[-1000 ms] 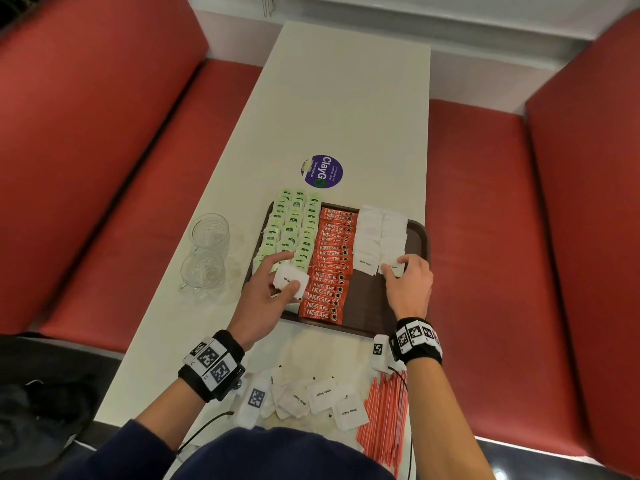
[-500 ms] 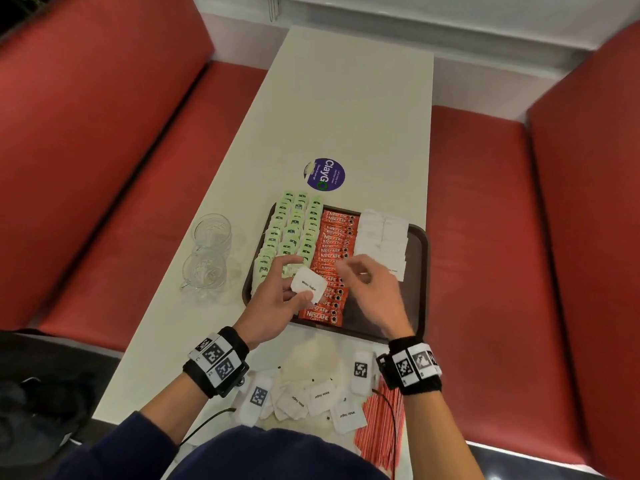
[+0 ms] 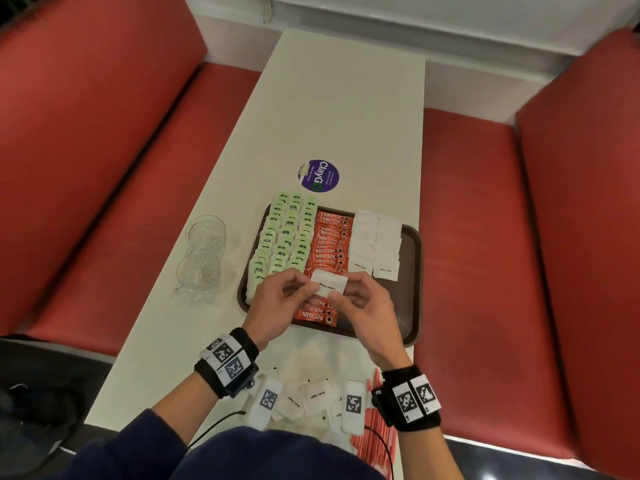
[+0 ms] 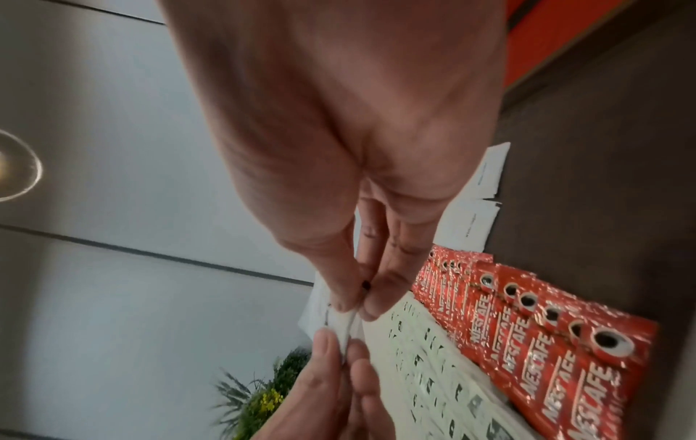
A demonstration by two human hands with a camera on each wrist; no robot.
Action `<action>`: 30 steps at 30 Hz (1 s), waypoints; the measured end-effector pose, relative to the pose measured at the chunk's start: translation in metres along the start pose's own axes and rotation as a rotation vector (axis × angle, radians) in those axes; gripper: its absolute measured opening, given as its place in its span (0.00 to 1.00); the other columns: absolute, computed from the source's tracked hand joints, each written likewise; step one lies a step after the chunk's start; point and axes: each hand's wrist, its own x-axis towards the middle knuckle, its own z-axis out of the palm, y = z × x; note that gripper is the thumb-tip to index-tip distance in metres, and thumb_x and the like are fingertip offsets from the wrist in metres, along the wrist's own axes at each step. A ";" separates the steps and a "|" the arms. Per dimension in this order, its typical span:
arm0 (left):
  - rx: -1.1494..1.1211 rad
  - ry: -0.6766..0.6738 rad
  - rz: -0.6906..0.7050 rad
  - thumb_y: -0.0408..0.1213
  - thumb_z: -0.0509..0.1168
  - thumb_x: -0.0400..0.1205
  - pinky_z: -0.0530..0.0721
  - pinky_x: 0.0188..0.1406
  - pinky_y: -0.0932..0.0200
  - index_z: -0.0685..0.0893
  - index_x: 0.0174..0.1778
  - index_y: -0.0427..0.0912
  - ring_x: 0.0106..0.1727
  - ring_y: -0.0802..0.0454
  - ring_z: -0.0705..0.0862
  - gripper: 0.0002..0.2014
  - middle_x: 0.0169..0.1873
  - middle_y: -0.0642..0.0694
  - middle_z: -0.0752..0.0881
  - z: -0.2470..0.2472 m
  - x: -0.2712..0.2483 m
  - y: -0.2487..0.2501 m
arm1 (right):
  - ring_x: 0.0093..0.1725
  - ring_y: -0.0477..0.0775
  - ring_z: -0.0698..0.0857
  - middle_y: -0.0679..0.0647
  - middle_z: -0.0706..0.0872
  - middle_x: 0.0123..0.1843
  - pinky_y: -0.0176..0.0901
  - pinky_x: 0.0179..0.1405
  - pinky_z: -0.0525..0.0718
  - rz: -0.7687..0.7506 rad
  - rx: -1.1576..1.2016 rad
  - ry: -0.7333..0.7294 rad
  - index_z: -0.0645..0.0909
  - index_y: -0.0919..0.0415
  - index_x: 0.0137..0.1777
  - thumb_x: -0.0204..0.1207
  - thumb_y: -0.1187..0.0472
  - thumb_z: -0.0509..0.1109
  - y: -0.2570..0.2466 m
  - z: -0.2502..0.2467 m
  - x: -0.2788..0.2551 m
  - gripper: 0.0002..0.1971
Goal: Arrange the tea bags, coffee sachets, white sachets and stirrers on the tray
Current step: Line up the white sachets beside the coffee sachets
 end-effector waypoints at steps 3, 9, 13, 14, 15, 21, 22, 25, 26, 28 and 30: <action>0.035 0.028 0.026 0.38 0.78 0.85 0.95 0.52 0.46 0.93 0.50 0.41 0.40 0.45 0.94 0.05 0.40 0.41 0.95 0.002 0.003 -0.001 | 0.56 0.61 0.96 0.58 0.97 0.56 0.54 0.60 0.94 0.058 0.157 -0.002 0.85 0.60 0.65 0.82 0.65 0.84 -0.003 -0.006 -0.003 0.16; 0.169 0.064 0.107 0.36 0.77 0.87 0.94 0.53 0.54 0.92 0.58 0.48 0.43 0.56 0.95 0.06 0.41 0.51 0.95 0.007 0.010 -0.006 | 0.48 0.57 0.96 0.58 0.97 0.48 0.47 0.53 0.92 0.053 0.111 0.211 0.86 0.61 0.59 0.81 0.63 0.85 0.012 -0.020 0.016 0.12; 0.393 0.181 0.164 0.37 0.76 0.88 0.91 0.50 0.60 0.89 0.54 0.52 0.46 0.62 0.91 0.05 0.44 0.58 0.93 -0.010 0.016 -0.022 | 0.41 0.46 0.94 0.48 0.96 0.40 0.39 0.58 0.89 0.078 -0.142 0.517 0.87 0.51 0.50 0.78 0.55 0.88 0.042 -0.041 0.041 0.11; 0.478 0.213 0.171 0.37 0.75 0.88 0.91 0.49 0.58 0.89 0.53 0.52 0.45 0.62 0.90 0.04 0.45 0.59 0.92 -0.015 0.017 -0.028 | 0.39 0.46 0.94 0.48 0.96 0.39 0.41 0.57 0.90 0.097 -0.144 0.533 0.87 0.52 0.50 0.77 0.56 0.89 0.048 -0.044 0.046 0.12; 0.553 0.249 0.168 0.37 0.74 0.88 0.91 0.48 0.55 0.88 0.53 0.52 0.44 0.61 0.89 0.04 0.46 0.58 0.90 -0.020 0.018 -0.034 | 0.39 0.47 0.95 0.48 0.95 0.39 0.43 0.56 0.91 0.118 -0.148 0.534 0.87 0.52 0.50 0.76 0.57 0.89 0.053 -0.045 0.052 0.12; 0.790 0.376 -0.010 0.39 0.69 0.90 0.84 0.55 0.42 0.82 0.68 0.40 0.63 0.39 0.82 0.12 0.63 0.41 0.83 -0.052 0.017 -0.068 | 0.44 0.55 0.96 0.51 0.95 0.38 0.51 0.58 0.93 0.178 -0.240 0.503 0.87 0.52 0.46 0.73 0.59 0.91 0.075 -0.039 0.077 0.13; 0.812 0.376 -0.041 0.39 0.69 0.90 0.84 0.55 0.40 0.81 0.69 0.38 0.63 0.37 0.82 0.13 0.63 0.39 0.82 -0.055 0.015 -0.073 | 0.44 0.55 0.95 0.49 0.94 0.37 0.54 0.60 0.93 0.177 -0.268 0.501 0.87 0.51 0.45 0.73 0.58 0.91 0.078 -0.037 0.079 0.13; 0.828 0.357 -0.101 0.37 0.69 0.90 0.84 0.57 0.37 0.80 0.72 0.35 0.62 0.33 0.82 0.16 0.66 0.35 0.80 -0.063 0.013 -0.087 | 0.46 0.53 0.92 0.46 0.91 0.36 0.55 0.64 0.89 0.148 -0.366 0.507 0.86 0.54 0.46 0.74 0.58 0.90 0.079 -0.033 0.083 0.13; 0.824 0.348 -0.114 0.35 0.69 0.90 0.83 0.59 0.36 0.80 0.73 0.35 0.63 0.31 0.83 0.16 0.68 0.34 0.79 -0.065 0.013 -0.090 | 0.45 0.53 0.91 0.47 0.90 0.37 0.54 0.62 0.89 0.137 -0.389 0.508 0.86 0.56 0.46 0.75 0.59 0.89 0.078 -0.032 0.083 0.12; 0.802 0.338 -0.137 0.30 0.69 0.89 0.83 0.63 0.36 0.80 0.75 0.34 0.63 0.30 0.84 0.17 0.70 0.34 0.78 -0.068 0.015 -0.094 | 0.43 0.51 0.90 0.48 0.89 0.39 0.54 0.58 0.91 0.132 -0.425 0.520 0.85 0.58 0.47 0.76 0.61 0.88 0.075 -0.029 0.084 0.12; 0.776 0.332 -0.143 0.26 0.69 0.88 0.83 0.64 0.36 0.80 0.75 0.33 0.63 0.30 0.85 0.18 0.71 0.33 0.77 -0.069 0.015 -0.093 | 0.43 0.53 0.90 0.50 0.89 0.41 0.56 0.56 0.93 0.153 -0.477 0.527 0.84 0.57 0.47 0.78 0.60 0.86 0.072 -0.026 0.084 0.12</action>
